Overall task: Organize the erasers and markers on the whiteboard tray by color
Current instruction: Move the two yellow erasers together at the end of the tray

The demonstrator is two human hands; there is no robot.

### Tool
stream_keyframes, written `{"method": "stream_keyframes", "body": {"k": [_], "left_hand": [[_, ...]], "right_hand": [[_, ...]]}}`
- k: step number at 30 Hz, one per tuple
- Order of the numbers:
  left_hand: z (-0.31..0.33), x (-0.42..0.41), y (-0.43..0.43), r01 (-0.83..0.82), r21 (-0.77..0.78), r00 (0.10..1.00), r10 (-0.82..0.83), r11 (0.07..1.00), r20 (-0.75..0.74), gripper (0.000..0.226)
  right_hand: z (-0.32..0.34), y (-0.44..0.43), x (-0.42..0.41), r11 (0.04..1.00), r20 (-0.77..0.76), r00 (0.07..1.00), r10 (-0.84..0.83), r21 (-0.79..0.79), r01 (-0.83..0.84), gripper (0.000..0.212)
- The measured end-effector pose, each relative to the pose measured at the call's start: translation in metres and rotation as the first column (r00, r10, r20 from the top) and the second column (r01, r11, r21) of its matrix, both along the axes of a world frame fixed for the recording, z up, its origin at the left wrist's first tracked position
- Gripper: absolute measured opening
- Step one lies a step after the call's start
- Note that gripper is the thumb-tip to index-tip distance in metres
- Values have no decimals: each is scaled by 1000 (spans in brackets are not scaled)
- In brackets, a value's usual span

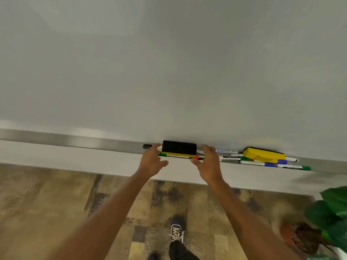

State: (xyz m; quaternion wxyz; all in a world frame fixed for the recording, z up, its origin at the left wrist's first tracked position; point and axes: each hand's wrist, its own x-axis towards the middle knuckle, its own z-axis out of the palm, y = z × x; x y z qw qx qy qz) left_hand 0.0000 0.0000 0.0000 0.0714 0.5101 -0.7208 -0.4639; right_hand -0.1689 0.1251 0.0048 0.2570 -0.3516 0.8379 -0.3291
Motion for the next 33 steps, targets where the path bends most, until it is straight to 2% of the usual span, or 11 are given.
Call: {"method": "stream_keyframes", "body": {"k": [3,6,11,15,20,23,24,26,29,33], "left_hand": [[-6,-10,-7,3,-32,999,-2,999,36,78],[-12,-19,-11,-4,-68,998,9,998,62,73],[-19,-27,-17,-12,-112,995,23,994,94,47],[-22,-30,-20,2,-142,996,11,990,90,39],[-17,-26,-20,-70,-147,995,79,987,55,31],[-12,-18,-22,-129,-171,992,128,977,-16,28],[-10,-14,-21,-156,-142,987,149,977,-57,27],[-6,-6,-20,-197,10,962,195,980,-190,29],[-1,7,-20,-234,203,872,297,951,-390,28],[7,23,-26,-306,326,742,439,895,-507,37]], "right_hand": [[-11,-7,-9,998,50,999,5,68,-8,71],[-22,-13,-12,995,11,1000,13,96,-14,71],[-32,-25,-16,995,-36,999,-13,96,16,64],[-37,-32,-17,998,-32,999,-13,61,15,60],[-34,-35,-17,999,-42,998,-47,7,48,52],[-26,-37,-17,997,38,997,-62,-39,63,54],[-22,-37,-17,997,83,995,-57,-51,62,53],[-17,-36,-16,995,160,986,-46,-80,59,48],[-7,-35,-10,994,226,974,-20,-99,44,43],[1,-38,0,992,247,968,41,-129,-9,30]]}}
